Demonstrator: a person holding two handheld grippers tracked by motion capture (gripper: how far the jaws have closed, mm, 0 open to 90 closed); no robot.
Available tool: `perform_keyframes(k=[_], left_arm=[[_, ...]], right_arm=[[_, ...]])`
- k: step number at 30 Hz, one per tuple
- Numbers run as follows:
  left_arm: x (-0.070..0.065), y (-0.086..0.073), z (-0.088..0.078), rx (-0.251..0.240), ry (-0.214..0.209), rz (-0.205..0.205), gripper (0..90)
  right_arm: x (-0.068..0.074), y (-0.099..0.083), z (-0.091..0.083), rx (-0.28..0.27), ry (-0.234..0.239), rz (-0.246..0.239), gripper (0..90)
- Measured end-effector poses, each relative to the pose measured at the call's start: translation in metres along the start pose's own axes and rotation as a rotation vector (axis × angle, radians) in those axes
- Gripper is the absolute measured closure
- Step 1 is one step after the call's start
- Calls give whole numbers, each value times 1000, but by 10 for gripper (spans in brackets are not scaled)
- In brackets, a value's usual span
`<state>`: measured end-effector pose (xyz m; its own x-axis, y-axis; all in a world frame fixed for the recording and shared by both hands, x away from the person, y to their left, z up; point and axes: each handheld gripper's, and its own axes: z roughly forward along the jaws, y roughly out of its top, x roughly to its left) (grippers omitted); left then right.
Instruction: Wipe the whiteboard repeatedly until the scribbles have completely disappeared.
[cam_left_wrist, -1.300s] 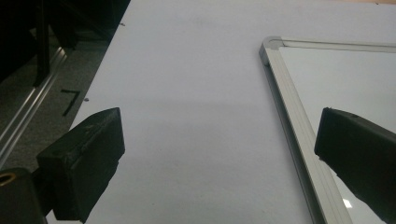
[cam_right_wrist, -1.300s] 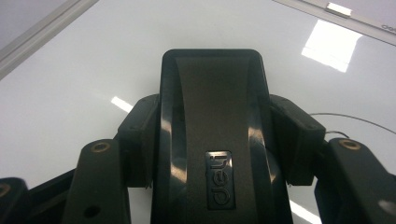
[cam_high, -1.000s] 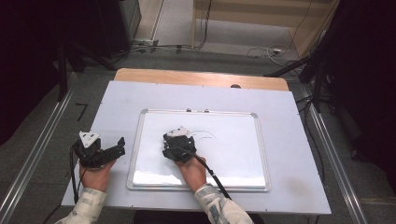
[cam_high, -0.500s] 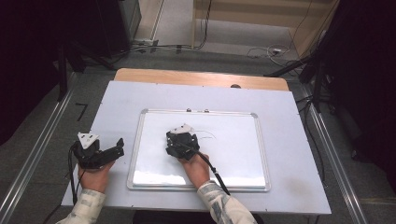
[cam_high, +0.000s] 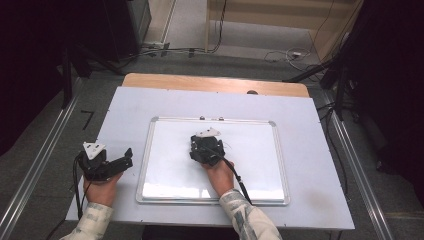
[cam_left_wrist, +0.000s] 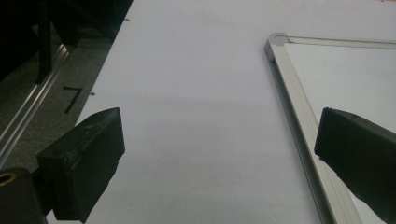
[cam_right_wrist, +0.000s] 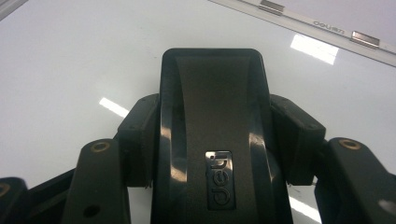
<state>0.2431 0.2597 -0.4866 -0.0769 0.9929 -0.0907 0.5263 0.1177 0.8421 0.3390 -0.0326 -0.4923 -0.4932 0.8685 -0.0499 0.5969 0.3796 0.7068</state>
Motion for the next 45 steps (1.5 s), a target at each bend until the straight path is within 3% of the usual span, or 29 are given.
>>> perform_keyframes(k=[22, 37, 45], left_arm=[[1, 0, -1, -1, 1, -4, 21], [1, 0, 0, 4, -2, -13, 21], [2, -1, 0, 6, -4, -14, 21]], right_arm=[[-44, -6, -4, 7, -63, 61, 389], [-83, -10, -7, 14, -123, 117, 389], [-95, -8, -5, 15, -129, 126, 388]])
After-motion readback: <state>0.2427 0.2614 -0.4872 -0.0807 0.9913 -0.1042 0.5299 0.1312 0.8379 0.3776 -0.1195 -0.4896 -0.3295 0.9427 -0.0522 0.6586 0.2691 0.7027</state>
